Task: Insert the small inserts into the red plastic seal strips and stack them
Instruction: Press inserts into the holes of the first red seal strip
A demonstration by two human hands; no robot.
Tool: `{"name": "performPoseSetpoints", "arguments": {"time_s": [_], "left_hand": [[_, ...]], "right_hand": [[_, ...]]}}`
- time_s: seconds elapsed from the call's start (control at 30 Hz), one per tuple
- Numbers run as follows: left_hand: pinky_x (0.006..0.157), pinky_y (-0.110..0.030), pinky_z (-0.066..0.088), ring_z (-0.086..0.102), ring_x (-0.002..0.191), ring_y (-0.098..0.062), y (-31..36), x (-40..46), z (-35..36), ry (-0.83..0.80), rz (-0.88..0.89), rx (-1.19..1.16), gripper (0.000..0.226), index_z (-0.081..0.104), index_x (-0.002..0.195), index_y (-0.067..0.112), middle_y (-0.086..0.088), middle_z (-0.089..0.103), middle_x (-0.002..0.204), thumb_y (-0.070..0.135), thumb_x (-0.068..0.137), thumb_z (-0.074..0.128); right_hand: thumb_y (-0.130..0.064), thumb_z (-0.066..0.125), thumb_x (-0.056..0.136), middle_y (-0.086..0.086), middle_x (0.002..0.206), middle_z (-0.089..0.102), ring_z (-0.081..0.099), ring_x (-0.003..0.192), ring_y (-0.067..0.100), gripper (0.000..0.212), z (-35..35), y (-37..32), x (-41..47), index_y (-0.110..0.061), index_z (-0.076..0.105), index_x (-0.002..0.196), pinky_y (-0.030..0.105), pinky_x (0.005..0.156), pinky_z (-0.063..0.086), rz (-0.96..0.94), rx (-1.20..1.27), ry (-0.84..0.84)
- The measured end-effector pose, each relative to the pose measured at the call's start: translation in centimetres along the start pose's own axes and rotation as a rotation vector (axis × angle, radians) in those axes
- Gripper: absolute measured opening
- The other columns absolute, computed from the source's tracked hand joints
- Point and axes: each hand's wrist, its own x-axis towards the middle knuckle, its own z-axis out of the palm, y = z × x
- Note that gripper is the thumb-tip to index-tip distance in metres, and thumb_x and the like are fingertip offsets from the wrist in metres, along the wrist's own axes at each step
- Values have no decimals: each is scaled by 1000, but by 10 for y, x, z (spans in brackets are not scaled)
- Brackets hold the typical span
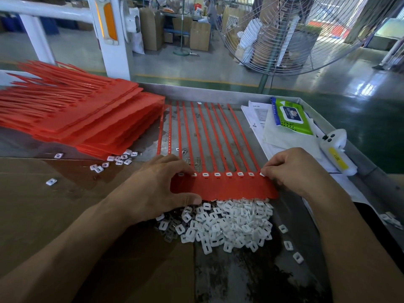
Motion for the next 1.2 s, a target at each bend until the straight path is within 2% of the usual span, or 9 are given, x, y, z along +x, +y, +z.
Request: {"name": "performPoseSetpoints", "arguments": {"time_s": [0.13,0.43,0.6,0.73,0.83,0.93,1.1,1.2], "left_hand": [[105,-32,44,42,122,4,0,-1,0,5,-5,-5,78,52,132,46,29,46,130,89,67,54],[107,-35,44,42,123,2,3,0,-1,0,-14,-12,79,52,133,45,28,46,130,88,67,55],[106,-34,45,42,122,2,3,-1,-1,3,-10,-14,77,52,133,45,28,46,130,87,67,56],[105,-33,44,42,122,1,2,-1,-1,4,-6,-17,78,52,133,45,28,46,129,87,67,56],[105,-34,44,43,121,1,1,-1,0,6,-2,-15,79,53,132,45,28,47,128,89,67,54],[105,-34,44,43,121,2,1,-1,0,8,2,-12,79,52,132,45,28,47,128,89,67,54],[106,-34,44,42,122,2,0,0,1,12,2,-13,77,52,132,46,29,46,130,89,68,55],[107,-34,44,42,122,2,-1,0,2,13,-3,-14,78,51,133,46,29,46,130,88,68,55]], "right_hand": [[-27,86,81,-2,62,71,61,56,14,17,0,0,1,-21,77,69,28,60,45,14,-20,11],[-34,81,86,1,65,71,64,61,18,27,0,3,2,-16,71,69,33,66,51,40,-51,-19],[-32,80,88,-2,59,69,60,56,14,27,-4,4,1,-15,71,69,29,60,44,19,-42,-33],[-15,79,89,0,76,75,67,67,15,11,-12,3,-2,-23,75,83,26,59,46,-68,-13,-73],[-6,79,88,1,76,76,69,65,6,18,-11,1,-4,-23,79,83,12,52,47,-139,-6,-142],[-7,80,87,-2,75,77,70,69,10,18,-8,1,-2,-25,80,81,8,49,45,-151,-23,-134],[-17,81,87,-8,71,75,66,61,0,12,-6,3,1,-25,79,80,16,53,44,-138,-41,-91],[-22,79,89,-7,70,74,66,60,5,10,-5,5,2,-25,78,79,21,57,44,-129,-51,-66]]}}
